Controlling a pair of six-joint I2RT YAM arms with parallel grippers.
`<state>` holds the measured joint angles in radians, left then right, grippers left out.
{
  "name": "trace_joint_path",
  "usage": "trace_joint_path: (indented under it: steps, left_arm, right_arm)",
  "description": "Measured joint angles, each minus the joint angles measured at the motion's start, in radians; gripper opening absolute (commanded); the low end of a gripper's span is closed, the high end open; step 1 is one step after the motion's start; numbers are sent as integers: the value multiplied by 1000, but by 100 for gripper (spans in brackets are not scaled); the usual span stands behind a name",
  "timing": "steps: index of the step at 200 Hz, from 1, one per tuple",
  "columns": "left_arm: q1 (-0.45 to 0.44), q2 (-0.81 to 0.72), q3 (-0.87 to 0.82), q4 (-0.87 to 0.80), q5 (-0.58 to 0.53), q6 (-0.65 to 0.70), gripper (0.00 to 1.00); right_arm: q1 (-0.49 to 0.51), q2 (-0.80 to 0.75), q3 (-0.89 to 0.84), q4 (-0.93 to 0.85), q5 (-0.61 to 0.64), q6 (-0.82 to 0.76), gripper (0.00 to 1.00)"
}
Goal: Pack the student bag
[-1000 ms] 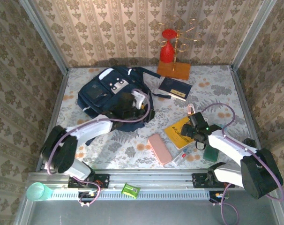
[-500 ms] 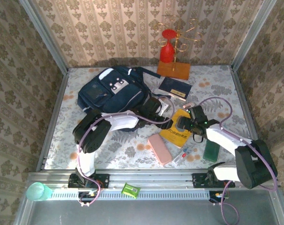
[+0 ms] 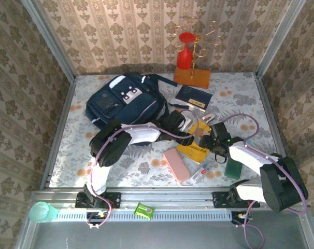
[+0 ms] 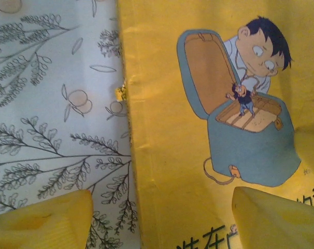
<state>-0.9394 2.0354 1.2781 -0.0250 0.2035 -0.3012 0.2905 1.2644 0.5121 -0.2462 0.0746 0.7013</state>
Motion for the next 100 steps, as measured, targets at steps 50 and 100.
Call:
trace_joint_path:
  steps: [50,100]
  left_arm:
    - [-2,0,-40,58,-3,-31,60]
    - [-2,-2,-63,98,-11,-45,58]
  right_arm:
    - [-5,44,-1,84,-48,53,63]
    - [-12,13,-69,225,-58,117,46]
